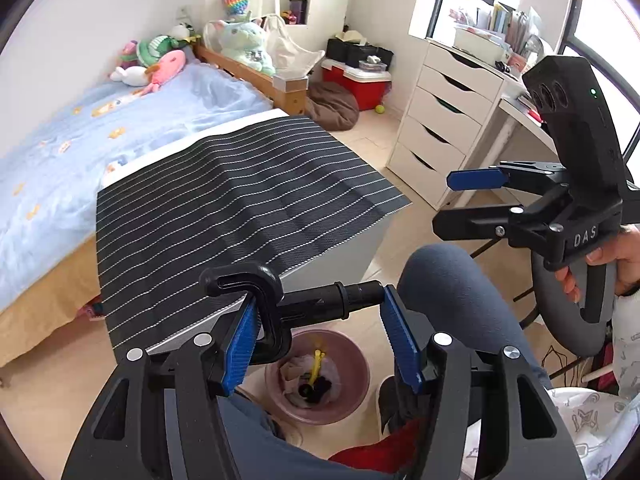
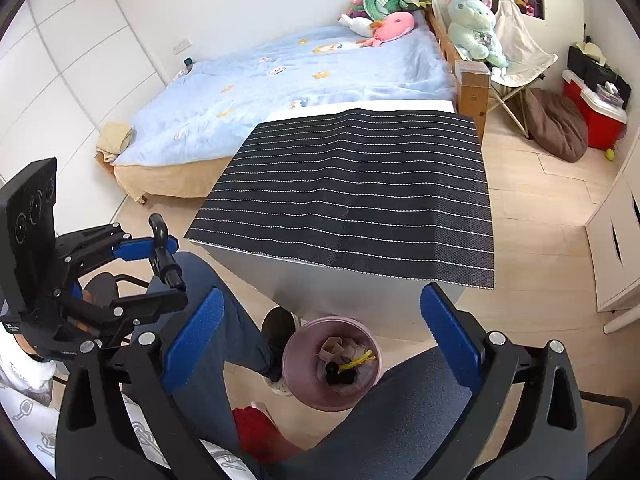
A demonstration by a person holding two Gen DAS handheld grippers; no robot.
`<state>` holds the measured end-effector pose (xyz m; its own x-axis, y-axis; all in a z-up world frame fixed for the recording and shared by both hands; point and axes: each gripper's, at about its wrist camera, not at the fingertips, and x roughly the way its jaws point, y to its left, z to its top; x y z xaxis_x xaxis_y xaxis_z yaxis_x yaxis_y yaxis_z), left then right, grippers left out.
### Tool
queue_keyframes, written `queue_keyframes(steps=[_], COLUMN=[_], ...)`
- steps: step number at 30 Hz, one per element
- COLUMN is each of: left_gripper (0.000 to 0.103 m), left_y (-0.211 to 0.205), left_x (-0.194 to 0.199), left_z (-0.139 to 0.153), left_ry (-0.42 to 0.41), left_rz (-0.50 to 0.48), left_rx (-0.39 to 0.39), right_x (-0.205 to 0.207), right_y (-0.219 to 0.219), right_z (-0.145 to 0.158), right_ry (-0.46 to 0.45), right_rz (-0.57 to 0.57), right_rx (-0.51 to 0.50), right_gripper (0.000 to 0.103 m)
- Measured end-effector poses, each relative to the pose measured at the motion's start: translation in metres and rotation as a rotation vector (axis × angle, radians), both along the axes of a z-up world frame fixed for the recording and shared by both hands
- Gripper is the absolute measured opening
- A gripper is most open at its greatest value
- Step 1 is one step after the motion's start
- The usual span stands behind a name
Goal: Collect trash
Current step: 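Hold the black clip over the pink bin and open the left gripper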
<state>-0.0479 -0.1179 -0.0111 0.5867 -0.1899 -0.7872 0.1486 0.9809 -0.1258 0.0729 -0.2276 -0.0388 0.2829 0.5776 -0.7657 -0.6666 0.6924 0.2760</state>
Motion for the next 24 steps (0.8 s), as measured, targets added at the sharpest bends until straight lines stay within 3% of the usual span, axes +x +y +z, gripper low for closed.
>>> queue_keyframes(steps=[5,6,7,8,24], left_gripper=[0.059,0.067,0.088,0.092,0.095], left_y=[-0.006,-0.006,-0.005,-0.005,0.013], left_x=[0.004,0.006,0.006,0.005,0.008], left_z=[-0.003,-0.004,-0.005,-0.005,-0.010], left_ry=[0.014,0.021,0.024,0.018,0.021], left_rz=[-0.024,-0.027,-0.026,-0.020,0.081], left_rx=[-0.016,-0.021,-0.027,-0.037,-0.025], right_x=[0.003,0.003,0.004,0.004,0.004], right_y=[-0.006,-0.006,-0.007,-0.007,0.001], right_z=[-0.001,-0.001,-0.001,-0.001,-0.006], right_ry=[0.005,0.006,0.006,0.007,-0.003], right_rz=[-0.016,-0.016,-0.017,-0.018,-0.018], right_rx=[0.006,0.007,0.008,0.009,-0.030], right_gripper=[0.097,0.097,0.097,0.097,0.100])
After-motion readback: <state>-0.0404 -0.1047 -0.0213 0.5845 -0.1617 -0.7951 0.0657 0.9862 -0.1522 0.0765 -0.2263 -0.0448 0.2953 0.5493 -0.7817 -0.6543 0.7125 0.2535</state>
